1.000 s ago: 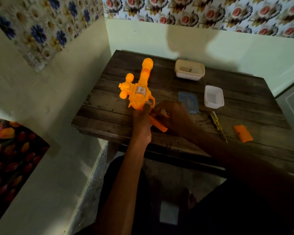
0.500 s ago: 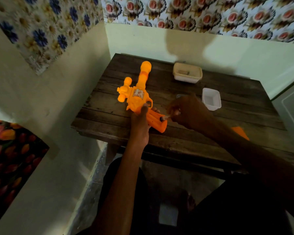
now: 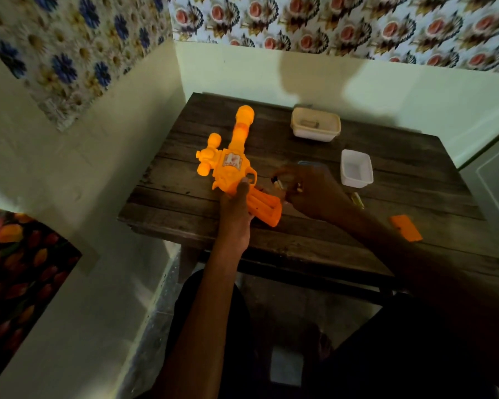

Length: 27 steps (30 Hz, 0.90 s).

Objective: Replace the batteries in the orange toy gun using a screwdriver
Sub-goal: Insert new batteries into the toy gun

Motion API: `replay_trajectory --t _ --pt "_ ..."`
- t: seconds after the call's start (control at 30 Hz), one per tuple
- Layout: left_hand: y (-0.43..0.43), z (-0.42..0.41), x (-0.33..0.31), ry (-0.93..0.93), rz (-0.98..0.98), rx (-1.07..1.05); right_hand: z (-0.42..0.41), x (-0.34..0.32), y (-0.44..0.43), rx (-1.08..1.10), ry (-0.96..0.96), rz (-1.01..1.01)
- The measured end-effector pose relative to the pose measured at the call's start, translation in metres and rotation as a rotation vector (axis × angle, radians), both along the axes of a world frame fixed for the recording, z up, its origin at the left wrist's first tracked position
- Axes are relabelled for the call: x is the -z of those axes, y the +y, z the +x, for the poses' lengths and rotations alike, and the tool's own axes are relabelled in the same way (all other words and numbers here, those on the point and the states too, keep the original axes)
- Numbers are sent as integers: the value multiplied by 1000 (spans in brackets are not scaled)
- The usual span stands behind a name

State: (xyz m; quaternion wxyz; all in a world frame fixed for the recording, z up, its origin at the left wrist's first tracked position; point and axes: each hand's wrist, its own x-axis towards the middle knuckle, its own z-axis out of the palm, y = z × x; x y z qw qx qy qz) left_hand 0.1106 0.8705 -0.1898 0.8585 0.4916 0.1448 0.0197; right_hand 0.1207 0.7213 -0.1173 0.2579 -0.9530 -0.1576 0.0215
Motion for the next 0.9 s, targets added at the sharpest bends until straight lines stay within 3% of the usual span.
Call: replay_trajectory --t 0.1,0.5,0.67,0.9 --pt "0 -1 0 -15 -5 12 -1 3 10 60 -103 129" --pt "0 0 3 -22 -9 26 5 20 20 -235 -184 -109" --pt "0 -1 -1 -5 4 9 2 29 14 -348 -315 -45" --pt "-2 1 2 -28 25 14 2 36 11 -360 -247 -30"
